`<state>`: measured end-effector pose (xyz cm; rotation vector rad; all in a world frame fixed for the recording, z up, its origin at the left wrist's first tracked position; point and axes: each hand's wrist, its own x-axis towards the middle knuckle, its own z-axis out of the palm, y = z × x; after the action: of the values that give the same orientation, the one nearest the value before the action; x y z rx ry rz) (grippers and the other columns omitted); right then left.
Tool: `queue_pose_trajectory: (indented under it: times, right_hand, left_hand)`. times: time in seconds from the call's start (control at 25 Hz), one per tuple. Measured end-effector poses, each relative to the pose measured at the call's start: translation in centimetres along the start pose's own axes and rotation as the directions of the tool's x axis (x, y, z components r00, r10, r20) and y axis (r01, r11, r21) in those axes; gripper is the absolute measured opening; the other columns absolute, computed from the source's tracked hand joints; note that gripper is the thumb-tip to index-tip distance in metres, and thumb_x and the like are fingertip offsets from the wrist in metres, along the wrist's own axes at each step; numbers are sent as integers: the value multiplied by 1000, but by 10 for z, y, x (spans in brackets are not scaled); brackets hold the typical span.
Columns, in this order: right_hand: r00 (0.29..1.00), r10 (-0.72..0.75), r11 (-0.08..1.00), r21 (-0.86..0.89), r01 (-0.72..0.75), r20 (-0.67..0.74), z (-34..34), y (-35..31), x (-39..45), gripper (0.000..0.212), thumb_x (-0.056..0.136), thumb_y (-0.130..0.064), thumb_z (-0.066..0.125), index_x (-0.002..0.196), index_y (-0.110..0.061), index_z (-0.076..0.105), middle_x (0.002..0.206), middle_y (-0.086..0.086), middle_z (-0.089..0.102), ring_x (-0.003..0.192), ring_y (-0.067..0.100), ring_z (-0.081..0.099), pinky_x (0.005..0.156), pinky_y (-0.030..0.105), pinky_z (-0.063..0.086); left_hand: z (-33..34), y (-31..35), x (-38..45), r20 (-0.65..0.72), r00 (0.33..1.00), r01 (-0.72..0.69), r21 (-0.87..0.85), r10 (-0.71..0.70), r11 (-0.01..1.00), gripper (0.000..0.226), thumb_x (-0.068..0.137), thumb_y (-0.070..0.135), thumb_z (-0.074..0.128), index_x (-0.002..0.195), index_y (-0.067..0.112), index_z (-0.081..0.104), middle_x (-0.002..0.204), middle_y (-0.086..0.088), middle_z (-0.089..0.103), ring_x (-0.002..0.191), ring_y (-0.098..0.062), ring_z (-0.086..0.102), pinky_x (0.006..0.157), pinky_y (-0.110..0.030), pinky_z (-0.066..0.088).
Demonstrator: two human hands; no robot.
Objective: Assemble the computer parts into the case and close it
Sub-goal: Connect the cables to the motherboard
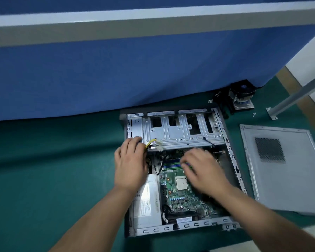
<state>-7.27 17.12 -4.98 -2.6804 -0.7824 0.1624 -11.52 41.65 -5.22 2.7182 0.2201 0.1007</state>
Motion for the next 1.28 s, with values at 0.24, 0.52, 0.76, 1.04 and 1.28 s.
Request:
queue_pose_trajectory:
  times: [0.24,0.52,0.76,1.04,1.28]
  right_hand:
    - [867,69,938,264,-224,493,41,-44,3,69,103,-13,46,156,-51,24,153,-10,42,127,15,50,95,27,50]
    - [712,359,396,593,-701,603,57,-44,29,49,100,-9,56,140,-38,55,119,-8,64,78,16,61,68,34,53]
    - [634,511,2,737,-676,580,68,-50,48,29,100,2,55,125,-7,66,106,2,74,92,12,72,78,19,59]
    - [563,470,-417,733,-537,680,58,-67,54,20,95,10,60,106,-5,64,110,19,73,86,23,74,72,25,62]
    - [554,494,-304,730,-612,670,55,-75,56,14,95,6,61,98,-6,68,103,16,74,76,19,73,68,24,62]
  left_hand:
    - [-3,4,-4,-40,999,11,21,-10,1000,25,88,13,64,113,8,60,126,-8,53,125,-30,41,106,-47,29]
    - [-8,9,-10,-22,999,37,-118,-40,992,11,100,18,52,95,23,44,97,9,45,114,-23,31,97,-43,28]
    - [-9,5,-11,-8,1000,-15,-124,14,992,11,98,18,56,107,24,59,89,10,58,95,-20,45,88,-36,32]
    - [-15,9,-5,65,998,12,-236,4,972,17,94,24,68,110,26,66,87,8,72,84,-24,65,83,-36,42]
    - [-20,6,3,97,990,127,-294,-103,947,12,93,26,71,103,24,65,78,11,66,75,-18,64,68,-35,54]
